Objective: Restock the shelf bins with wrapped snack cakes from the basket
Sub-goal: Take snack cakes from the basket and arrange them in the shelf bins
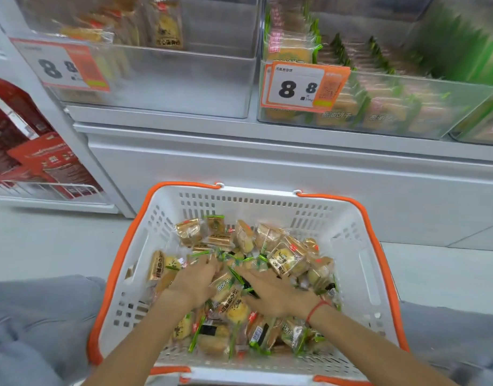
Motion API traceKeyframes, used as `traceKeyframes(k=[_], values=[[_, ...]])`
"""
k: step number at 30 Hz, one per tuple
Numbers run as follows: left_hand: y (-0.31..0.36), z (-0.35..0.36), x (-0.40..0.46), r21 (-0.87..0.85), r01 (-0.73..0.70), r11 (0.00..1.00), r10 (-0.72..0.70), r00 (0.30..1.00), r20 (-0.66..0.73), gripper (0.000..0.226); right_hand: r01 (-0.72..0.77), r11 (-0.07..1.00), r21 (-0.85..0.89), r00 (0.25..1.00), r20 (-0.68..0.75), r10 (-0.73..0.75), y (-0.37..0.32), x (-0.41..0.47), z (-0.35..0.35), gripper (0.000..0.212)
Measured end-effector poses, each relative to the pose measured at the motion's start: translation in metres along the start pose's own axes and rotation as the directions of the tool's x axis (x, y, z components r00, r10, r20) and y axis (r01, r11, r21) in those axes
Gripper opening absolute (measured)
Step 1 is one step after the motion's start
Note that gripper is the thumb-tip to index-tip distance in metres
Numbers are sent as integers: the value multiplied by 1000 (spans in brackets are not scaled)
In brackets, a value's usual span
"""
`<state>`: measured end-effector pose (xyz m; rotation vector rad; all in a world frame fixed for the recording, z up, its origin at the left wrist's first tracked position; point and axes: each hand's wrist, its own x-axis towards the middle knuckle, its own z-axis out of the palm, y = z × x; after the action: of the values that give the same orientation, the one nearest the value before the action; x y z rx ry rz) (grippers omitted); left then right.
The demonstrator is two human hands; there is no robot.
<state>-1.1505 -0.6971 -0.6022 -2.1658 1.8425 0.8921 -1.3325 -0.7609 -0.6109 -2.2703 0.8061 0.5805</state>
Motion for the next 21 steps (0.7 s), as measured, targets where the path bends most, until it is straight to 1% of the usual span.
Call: traceKeyframes(k=[2,3,6,8,10,12,14,15,17,18,20,21], values=[[-1,2,1,-57,-20,998,18,999,-26,31,-6,998,57,1000,-17,7,-6,2,7,69],[-3,3,1,-101,-22,995,19,999,-29,30,-15,995,97,999,-50,20,-7,4,11,67],[-10,3,1,-286,-7,958,-4,999,-37,34,-41,943,329,980,-169,102,-12,5,8,52],[-12,2,0,-395,-16,919,-6,999,-52,36,-56,893,447,972,-181,151,-12,8,8,45],[-11,-3,-2,-491,-48,870,13,997,-75,43,-63,863,502,963,-196,185,-14,9,8,49],[-7,-13,-5,-569,-112,814,47,991,-128,51,-56,842,536,941,-254,224,-14,9,6,52],[-3,-27,-6,-614,-168,771,66,980,-186,53,-19,818,575,927,-298,230,-14,8,1,44],[0,-35,-7,-628,-198,752,76,973,-216,51,7,805,593,928,-304,215,-15,5,-5,36],[6,-58,-8,-647,-263,716,89,953,-289,45,74,779,623,929,-327,174,-17,1,-24,29],[11,-73,-8,-652,-301,696,86,936,-341,41,117,768,630,917,-366,160,-19,-2,-38,25],[19,-105,-9,-667,-394,632,36,875,-483,34,226,757,612,865,-484,134,-23,-8,-71,12],[24,-126,-8,-673,-454,584,-13,823,-568,30,285,771,570,816,-566,118,-24,-11,-91,12]])
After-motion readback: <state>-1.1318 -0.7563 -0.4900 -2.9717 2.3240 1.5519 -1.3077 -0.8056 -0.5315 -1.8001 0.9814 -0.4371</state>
